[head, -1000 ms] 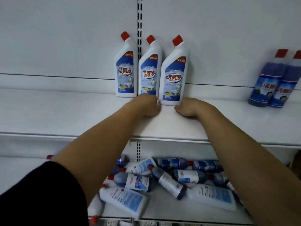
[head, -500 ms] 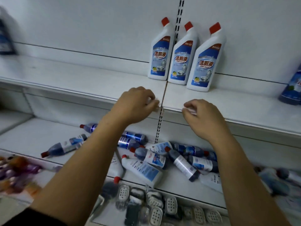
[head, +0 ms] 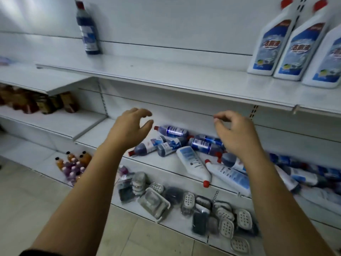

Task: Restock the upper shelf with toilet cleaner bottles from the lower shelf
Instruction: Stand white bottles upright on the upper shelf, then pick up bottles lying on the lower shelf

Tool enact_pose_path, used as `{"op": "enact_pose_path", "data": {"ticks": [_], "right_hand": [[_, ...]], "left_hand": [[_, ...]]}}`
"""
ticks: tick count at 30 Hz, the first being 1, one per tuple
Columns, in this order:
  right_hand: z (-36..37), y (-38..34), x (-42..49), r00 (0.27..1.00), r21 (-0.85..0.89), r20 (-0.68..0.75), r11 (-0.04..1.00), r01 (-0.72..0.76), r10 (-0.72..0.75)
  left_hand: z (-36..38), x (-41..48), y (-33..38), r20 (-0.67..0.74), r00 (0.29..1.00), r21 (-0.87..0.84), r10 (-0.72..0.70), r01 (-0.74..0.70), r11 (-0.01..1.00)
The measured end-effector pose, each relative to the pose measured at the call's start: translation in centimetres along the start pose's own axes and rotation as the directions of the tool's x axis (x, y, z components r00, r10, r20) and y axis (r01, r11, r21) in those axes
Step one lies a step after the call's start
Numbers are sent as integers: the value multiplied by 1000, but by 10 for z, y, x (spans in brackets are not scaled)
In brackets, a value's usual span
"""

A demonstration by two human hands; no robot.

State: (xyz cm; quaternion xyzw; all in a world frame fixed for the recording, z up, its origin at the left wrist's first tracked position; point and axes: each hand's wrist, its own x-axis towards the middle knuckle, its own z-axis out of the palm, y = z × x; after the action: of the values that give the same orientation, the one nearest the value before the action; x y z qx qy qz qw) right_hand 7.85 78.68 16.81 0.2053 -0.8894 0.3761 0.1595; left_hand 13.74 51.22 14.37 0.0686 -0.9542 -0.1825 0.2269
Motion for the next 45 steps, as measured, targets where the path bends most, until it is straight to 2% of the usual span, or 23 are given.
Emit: {"op": "enact_pose_path", "data": {"ticks": [4,7,12,15,20,22,24,26,29,32,35,38,42,45], "right_hand": [[72,-24,-7,990,12,126,997,-72,70],[119,-24,-10,956,-30,254,989,-143,146],[176,-1,-2,912,-120,332,970,-210,239],[204,15,9,885,-147,354,953,-267,302],[263,52,39,843,-189,343,910,-370,414],[289,63,51,790,-205,328,856,-475,517],[317,74,63,687,-116,356,760,-640,633],[338,82,73,560,-3,407,615,-789,721],[360,92,84,442,108,450,444,-890,776],[378,100,91,404,151,463,379,-913,789],[389,102,91,391,199,482,336,-920,784],[392,103,93,391,304,506,265,-915,769],[393,104,91,384,432,568,133,-892,728],[392,105,87,423,605,617,-56,-795,664]], "left_hand": [[-3,-16,-74,74,992,-22,-104,106,994],[8,-19,-113,151,971,-49,-184,193,980],[41,-10,-155,216,928,-149,-303,337,930],[69,-2,-174,262,874,-218,-410,467,857],[136,19,-202,421,739,-174,-526,635,753],[159,27,-210,466,673,-184,-575,709,681],[181,34,-217,534,571,-295,-623,817,496],[202,39,-225,599,491,-375,-633,870,319],[224,46,-235,614,455,-412,-645,882,229],[234,49,-240,567,420,-416,-709,889,194],[237,50,-247,511,439,-517,-739,844,144],[230,59,-244,436,535,-671,-724,729,134],[212,72,-230,222,665,-810,-713,533,244],[199,82,-221,123,759,-836,-640,426,345]]}}
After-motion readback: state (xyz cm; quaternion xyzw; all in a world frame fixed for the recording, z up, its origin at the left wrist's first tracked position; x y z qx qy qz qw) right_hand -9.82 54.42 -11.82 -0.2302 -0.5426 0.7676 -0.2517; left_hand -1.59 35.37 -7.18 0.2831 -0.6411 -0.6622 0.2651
